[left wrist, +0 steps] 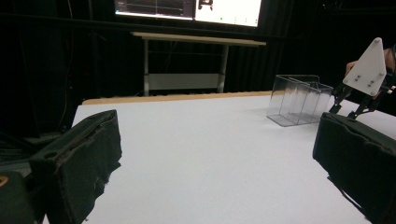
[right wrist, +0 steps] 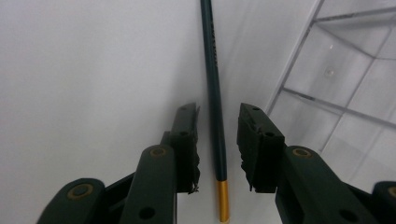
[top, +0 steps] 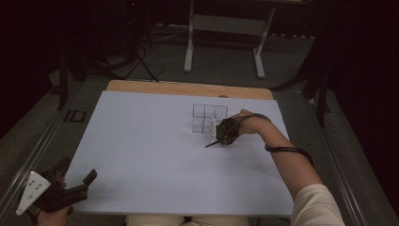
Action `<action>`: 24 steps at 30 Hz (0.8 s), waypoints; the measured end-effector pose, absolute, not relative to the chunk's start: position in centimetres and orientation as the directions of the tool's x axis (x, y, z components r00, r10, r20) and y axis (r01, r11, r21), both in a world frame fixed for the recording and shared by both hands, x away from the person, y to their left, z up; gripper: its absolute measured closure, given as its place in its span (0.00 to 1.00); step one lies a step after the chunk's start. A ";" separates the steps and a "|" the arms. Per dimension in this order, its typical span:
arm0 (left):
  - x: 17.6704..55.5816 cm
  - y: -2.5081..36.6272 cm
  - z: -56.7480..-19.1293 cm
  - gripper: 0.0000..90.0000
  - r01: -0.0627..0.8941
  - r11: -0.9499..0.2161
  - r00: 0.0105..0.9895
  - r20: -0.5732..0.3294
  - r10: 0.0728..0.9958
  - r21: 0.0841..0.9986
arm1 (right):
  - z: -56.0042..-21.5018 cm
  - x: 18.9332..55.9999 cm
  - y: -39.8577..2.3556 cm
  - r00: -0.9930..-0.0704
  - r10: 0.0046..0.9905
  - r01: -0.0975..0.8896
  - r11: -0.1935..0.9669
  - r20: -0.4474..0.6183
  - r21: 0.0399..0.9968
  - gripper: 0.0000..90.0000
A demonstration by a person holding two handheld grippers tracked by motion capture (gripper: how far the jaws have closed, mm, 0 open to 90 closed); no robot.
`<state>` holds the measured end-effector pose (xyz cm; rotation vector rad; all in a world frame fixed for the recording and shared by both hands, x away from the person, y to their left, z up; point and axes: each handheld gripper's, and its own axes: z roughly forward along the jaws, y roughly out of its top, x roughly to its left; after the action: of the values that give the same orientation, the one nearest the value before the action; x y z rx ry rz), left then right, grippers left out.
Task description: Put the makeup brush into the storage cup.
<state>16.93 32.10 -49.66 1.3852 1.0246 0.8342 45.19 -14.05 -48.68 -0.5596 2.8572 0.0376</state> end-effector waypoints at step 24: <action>17.2 31.9 -49.9 0.02 0.122 0.044 0.370 -0.086 0.925 0.992 | -49.8 46.7 -16.4 -0.897 -0.375 -0.360 0.927 -0.233 -0.106 0.78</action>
<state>17.21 31.88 -49.89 1.3973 1.0286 0.8204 46.68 -16.38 -49.80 -0.5496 2.8355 -0.0880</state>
